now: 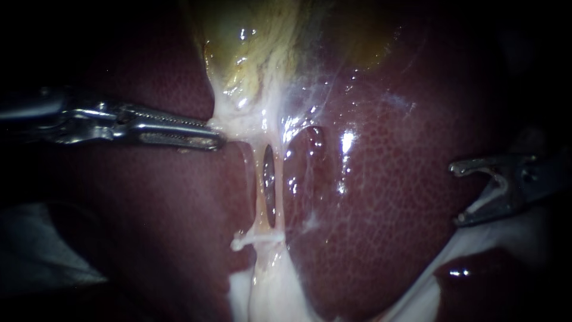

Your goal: Clipping second clip left tube

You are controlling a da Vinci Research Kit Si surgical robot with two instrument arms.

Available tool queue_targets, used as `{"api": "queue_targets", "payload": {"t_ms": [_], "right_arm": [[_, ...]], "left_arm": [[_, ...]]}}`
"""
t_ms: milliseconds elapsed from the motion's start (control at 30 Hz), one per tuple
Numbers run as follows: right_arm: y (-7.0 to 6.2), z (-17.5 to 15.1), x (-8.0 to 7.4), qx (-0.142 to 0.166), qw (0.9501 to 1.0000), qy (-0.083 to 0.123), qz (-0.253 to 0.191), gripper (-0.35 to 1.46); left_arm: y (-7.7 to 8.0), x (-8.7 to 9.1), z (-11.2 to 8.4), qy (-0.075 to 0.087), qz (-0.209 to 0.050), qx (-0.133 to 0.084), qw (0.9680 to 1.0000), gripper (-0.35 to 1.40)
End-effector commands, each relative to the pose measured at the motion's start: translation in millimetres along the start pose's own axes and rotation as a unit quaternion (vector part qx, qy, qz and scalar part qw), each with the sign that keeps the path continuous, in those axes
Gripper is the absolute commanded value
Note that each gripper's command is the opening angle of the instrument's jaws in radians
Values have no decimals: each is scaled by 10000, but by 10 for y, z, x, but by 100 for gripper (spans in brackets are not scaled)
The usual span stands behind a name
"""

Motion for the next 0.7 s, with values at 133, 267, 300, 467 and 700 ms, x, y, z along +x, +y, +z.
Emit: {"api": "queue_targets", "payload": {"t_ms": [133,267,300,467,700], "right_arm": [[0,0,0,-1,10000,0,3,47],[0,0,0,-2,10000,0,3,47],[0,0,0,-2,10000,0,3,47],[1,1,2,-4,10000,-1,8,47],[5,11,23,75,9980,605,193,48]], "left_arm": [[6,9,-17,-7,-22,-48,10000,-35],[15,26,-45,-20,-72,-95,9999,-35],[17,31,-52,-20,-87,-84,9999,-35],[26,55,-86,98,-165,-39,9998,-35],[24,52,-88,131,-162,-16,9998,-35]]}}
